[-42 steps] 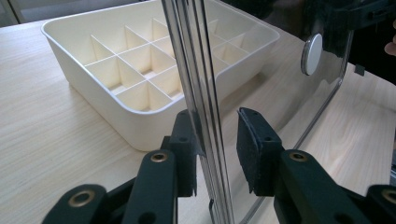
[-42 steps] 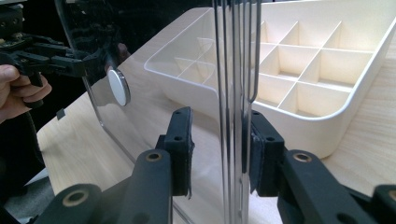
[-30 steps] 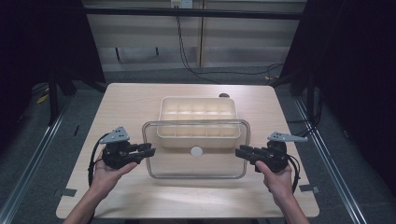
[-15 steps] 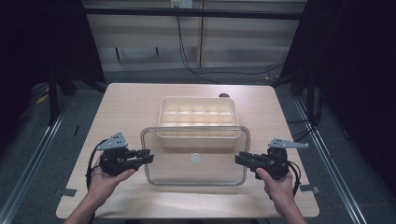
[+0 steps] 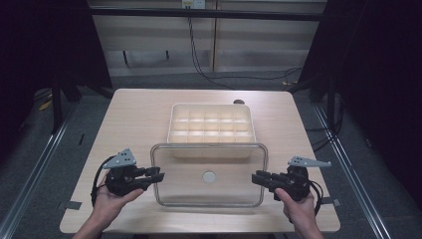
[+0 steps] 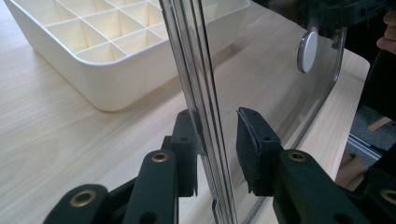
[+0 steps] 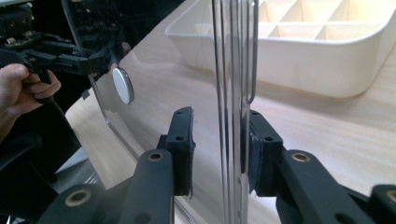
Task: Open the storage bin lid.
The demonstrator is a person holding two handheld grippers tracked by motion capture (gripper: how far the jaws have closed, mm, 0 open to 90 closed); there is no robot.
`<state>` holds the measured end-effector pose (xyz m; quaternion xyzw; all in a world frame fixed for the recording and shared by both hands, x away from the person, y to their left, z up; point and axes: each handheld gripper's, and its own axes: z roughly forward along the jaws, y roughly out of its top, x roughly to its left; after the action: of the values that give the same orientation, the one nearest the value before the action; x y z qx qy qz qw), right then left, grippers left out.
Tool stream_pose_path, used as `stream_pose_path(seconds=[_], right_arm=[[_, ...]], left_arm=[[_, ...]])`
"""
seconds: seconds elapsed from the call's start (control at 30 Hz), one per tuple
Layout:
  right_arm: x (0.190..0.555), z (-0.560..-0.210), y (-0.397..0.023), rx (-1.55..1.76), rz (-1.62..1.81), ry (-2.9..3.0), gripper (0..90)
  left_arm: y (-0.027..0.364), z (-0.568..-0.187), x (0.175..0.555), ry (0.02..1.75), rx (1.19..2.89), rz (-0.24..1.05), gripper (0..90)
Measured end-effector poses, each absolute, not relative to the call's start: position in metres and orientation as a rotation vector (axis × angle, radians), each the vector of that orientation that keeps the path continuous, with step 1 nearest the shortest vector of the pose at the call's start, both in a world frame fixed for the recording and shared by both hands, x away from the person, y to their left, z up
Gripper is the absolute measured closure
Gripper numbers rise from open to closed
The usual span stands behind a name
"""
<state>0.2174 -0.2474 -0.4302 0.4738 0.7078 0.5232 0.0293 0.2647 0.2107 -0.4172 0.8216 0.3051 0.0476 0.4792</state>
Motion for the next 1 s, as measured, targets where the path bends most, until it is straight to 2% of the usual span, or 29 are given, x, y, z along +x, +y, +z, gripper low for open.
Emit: stream_pose_path(seconds=[0.43,0.83,1.0], right_arm=[[0.203,-0.439,-0.243,1.473,1.582,2.245,66.5],[0.209,-0.454,-0.243,1.513,1.550,2.252,66.3],[0.213,-0.458,-0.240,1.505,1.493,2.252,64.6]], left_arm=[[0.215,-0.421,0.248,0.751,2.016,0.107,69.7],[0.213,-0.436,0.256,0.765,2.039,0.075,69.1],[0.208,-0.440,0.259,0.762,2.067,0.121,64.3]])
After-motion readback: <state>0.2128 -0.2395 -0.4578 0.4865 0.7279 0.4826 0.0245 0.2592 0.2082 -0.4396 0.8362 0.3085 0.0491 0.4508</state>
